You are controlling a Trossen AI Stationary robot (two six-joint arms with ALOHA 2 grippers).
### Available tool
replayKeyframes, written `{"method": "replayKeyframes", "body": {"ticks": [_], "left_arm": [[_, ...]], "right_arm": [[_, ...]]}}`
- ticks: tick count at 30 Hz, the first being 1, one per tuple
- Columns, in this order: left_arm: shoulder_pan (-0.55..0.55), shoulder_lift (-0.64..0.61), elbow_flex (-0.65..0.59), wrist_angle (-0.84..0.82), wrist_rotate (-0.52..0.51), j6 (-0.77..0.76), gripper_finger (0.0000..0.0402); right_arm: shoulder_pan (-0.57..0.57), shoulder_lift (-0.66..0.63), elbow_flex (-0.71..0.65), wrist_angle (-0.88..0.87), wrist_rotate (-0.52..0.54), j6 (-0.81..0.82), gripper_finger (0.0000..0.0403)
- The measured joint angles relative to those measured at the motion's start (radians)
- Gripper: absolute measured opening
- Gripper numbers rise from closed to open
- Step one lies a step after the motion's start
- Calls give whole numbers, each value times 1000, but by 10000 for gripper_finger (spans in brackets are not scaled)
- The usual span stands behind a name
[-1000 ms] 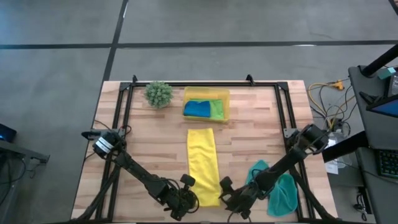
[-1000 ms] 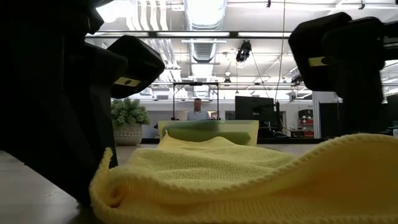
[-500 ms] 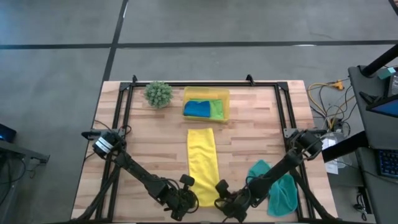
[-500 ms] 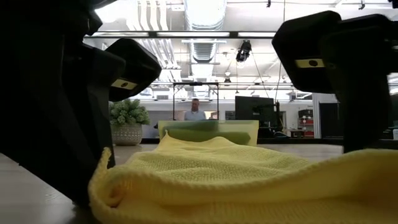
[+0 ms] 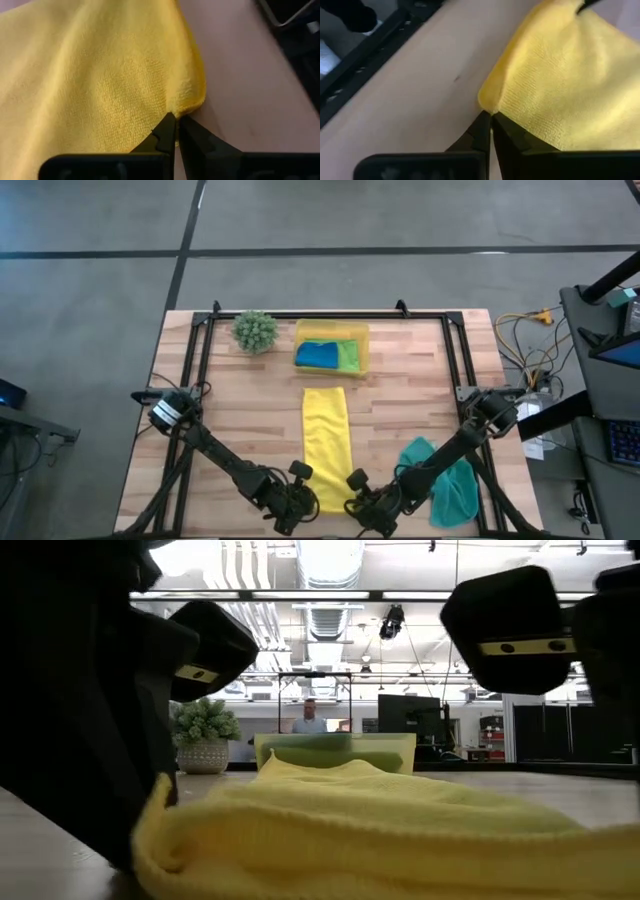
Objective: Fold microfiber towels
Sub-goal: Fold the yellow towel
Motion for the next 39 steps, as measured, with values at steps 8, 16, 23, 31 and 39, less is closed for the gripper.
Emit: {"method": "replayKeyframes", "body": {"ticks": [8, 16, 23, 31, 39], "left_arm": [[-7, -65, -2, 8, -2, 1, 0], [-16, -101, -3, 12, -9, 0, 0], [-19, -101, -3, 26, 4, -38, 0], [-21, -105, -3, 16, 6, -52, 0], [-22, -154, -22, -59, -91, -52, 0]], "right_arm": [[-3, -43, 23, -56, -6, 8, 9], [-8, -131, 17, -104, -117, 69, 9], [-23, -167, 16, -102, -199, 136, 8], [-65, -182, 15, -116, -214, 171, 8], [-121, -184, 8, -124, -212, 187, 8]]}}
